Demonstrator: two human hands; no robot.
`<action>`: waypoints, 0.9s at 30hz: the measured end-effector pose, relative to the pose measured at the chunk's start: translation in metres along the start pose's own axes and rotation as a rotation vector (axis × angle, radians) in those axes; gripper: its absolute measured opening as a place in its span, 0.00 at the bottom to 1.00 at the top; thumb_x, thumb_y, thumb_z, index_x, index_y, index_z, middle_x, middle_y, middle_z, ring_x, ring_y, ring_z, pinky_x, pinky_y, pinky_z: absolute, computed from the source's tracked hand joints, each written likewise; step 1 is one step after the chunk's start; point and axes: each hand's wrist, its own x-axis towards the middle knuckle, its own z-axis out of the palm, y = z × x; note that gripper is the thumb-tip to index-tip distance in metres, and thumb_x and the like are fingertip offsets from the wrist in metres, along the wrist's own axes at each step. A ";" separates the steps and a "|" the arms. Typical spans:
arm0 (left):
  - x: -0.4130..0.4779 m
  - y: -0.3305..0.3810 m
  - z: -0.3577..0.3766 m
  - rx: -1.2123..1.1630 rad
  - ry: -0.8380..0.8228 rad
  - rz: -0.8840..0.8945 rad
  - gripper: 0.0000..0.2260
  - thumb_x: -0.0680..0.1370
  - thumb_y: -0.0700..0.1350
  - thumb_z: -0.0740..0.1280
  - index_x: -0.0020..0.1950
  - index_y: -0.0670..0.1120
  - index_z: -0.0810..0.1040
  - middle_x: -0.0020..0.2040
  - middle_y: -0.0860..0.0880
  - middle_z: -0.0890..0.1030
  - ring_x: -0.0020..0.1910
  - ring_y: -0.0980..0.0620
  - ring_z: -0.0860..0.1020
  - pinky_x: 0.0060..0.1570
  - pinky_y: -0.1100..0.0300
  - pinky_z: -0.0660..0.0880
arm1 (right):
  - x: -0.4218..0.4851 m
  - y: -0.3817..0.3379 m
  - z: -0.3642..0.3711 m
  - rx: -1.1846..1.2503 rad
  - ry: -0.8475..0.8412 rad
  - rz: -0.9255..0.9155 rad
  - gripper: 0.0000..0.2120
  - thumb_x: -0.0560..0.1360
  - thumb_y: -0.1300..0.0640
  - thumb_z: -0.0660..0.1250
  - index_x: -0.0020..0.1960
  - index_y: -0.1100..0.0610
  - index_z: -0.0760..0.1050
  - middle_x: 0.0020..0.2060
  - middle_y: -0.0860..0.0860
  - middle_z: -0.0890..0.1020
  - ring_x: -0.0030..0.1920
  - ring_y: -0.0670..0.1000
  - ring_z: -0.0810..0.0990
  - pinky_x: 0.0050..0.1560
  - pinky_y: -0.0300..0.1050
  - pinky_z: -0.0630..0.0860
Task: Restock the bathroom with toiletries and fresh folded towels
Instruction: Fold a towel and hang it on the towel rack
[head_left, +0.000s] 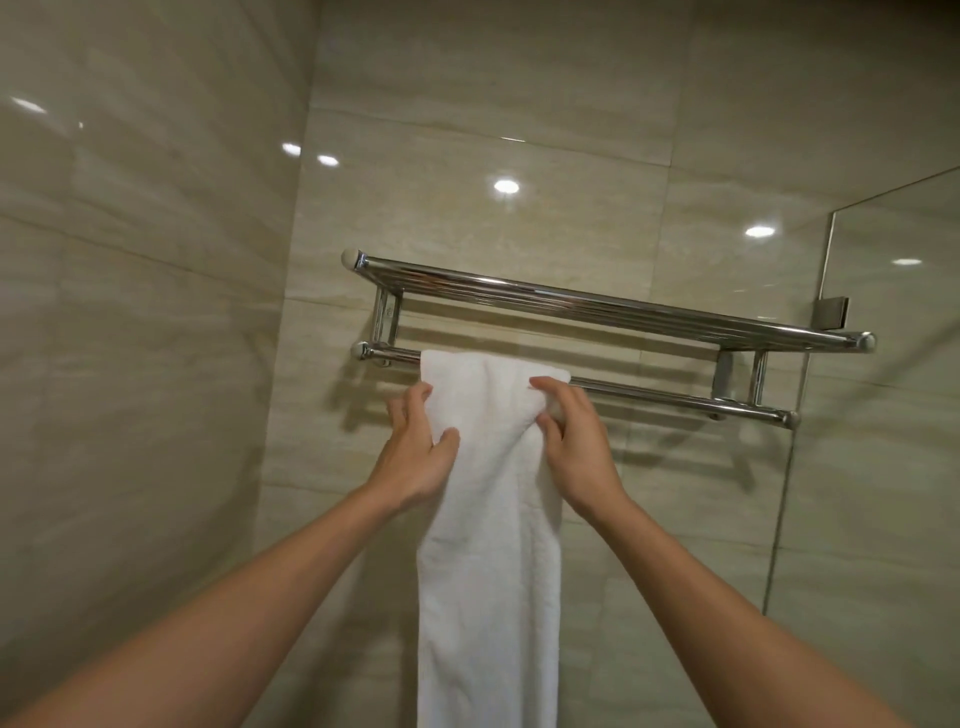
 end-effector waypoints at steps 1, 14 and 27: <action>-0.003 0.003 -0.002 -0.076 -0.048 -0.028 0.27 0.80 0.44 0.61 0.75 0.53 0.52 0.68 0.47 0.67 0.56 0.49 0.74 0.55 0.57 0.70 | 0.002 -0.003 -0.002 0.023 0.020 0.000 0.16 0.80 0.66 0.61 0.65 0.53 0.74 0.59 0.47 0.74 0.57 0.35 0.70 0.57 0.19 0.60; 0.050 0.041 -0.014 -0.219 0.244 0.072 0.20 0.77 0.34 0.64 0.65 0.51 0.68 0.62 0.47 0.76 0.62 0.47 0.75 0.65 0.52 0.71 | 0.046 -0.010 -0.012 0.080 0.181 0.132 0.13 0.80 0.61 0.63 0.61 0.47 0.75 0.57 0.47 0.73 0.57 0.47 0.73 0.64 0.46 0.71; 0.089 0.047 -0.033 0.381 0.296 -0.055 0.07 0.81 0.48 0.65 0.56 0.52 0.81 0.57 0.44 0.77 0.60 0.42 0.66 0.51 0.55 0.59 | 0.082 0.012 0.001 -0.235 -0.019 0.251 0.26 0.75 0.74 0.55 0.57 0.48 0.80 0.54 0.54 0.74 0.60 0.56 0.70 0.57 0.46 0.66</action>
